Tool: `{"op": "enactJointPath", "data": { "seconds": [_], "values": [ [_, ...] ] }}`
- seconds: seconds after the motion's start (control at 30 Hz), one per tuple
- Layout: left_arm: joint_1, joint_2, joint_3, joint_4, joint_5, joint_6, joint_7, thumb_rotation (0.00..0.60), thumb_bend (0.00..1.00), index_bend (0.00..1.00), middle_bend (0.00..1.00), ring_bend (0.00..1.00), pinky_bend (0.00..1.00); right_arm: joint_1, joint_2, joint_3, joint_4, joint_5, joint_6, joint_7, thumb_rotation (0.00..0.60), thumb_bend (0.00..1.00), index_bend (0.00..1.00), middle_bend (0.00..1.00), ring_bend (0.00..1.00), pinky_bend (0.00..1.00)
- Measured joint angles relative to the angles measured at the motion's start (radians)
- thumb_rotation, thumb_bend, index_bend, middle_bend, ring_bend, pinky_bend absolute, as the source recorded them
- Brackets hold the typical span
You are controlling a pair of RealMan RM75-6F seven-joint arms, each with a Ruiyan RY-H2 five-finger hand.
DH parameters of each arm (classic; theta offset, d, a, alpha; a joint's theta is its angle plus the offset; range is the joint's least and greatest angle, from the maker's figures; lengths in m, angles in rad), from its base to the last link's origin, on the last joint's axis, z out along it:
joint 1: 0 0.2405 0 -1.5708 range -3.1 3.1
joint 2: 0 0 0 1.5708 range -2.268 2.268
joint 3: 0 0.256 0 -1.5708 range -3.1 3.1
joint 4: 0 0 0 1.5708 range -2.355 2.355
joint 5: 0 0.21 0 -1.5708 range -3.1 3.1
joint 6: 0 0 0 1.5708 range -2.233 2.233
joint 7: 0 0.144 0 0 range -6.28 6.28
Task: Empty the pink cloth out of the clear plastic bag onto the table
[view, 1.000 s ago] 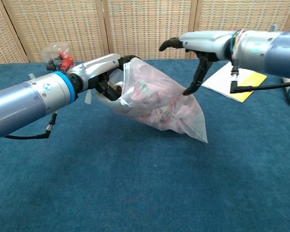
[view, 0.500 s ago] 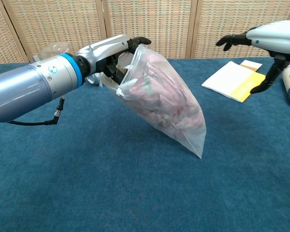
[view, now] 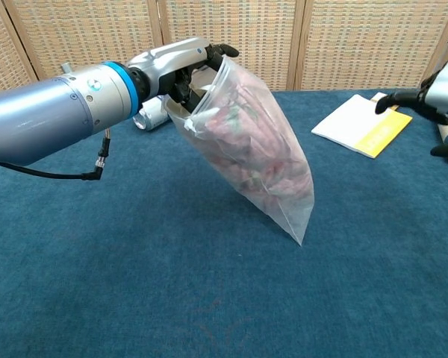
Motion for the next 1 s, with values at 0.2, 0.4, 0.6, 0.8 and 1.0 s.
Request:
{"op": "enactJointPath", "data": {
  "seconds": [0.2, 0.4, 0.6, 0.8, 1.0],
  "values": [
    [-0.028, -0.006, -0.021, -0.047, -0.117, 0.036, 0.119, 0.6, 0.43, 0.72, 0.0, 0.0, 0.0, 0.034, -0.08, -0.083, 0.093, -0.224, 0.085, -0.049, 0.6, 0.08, 0.3, 0.76, 0.76, 0.97],
    [-0.056, -0.016, -0.037, -0.08, -0.241, 0.057, 0.183, 0.6, 0.43, 0.72, 0.0, 0.0, 0.0, 0.111, -0.095, -0.103, 0.02, -0.302, 0.021, -0.155, 0.6, 0.08, 0.3, 0.77, 0.77, 0.99],
    [-0.08, -0.019, -0.043, -0.096, -0.305, 0.072, 0.215, 0.6, 0.43, 0.72, 0.0, 0.0, 0.0, 0.18, -0.09, -0.085, -0.075, -0.33, -0.095, -0.252, 0.6, 0.08, 0.3, 0.77, 0.77, 0.99],
    [-0.081, -0.005, -0.042, -0.104, -0.327, 0.072, 0.2, 0.6, 0.43, 0.73, 0.0, 0.0, 0.0, 0.219, -0.106, -0.052, -0.146, -0.305, -0.271, -0.348, 0.6, 0.08, 0.3, 0.77, 0.77, 0.99],
    [-0.078, 0.008, -0.034, -0.102, -0.333, 0.063, 0.182, 0.6, 0.43, 0.72, 0.0, 0.0, 0.0, 0.23, -0.156, -0.023, -0.162, -0.253, -0.383, -0.417, 0.6, 0.08, 0.3, 0.77, 0.77, 0.99]
  ]
}}
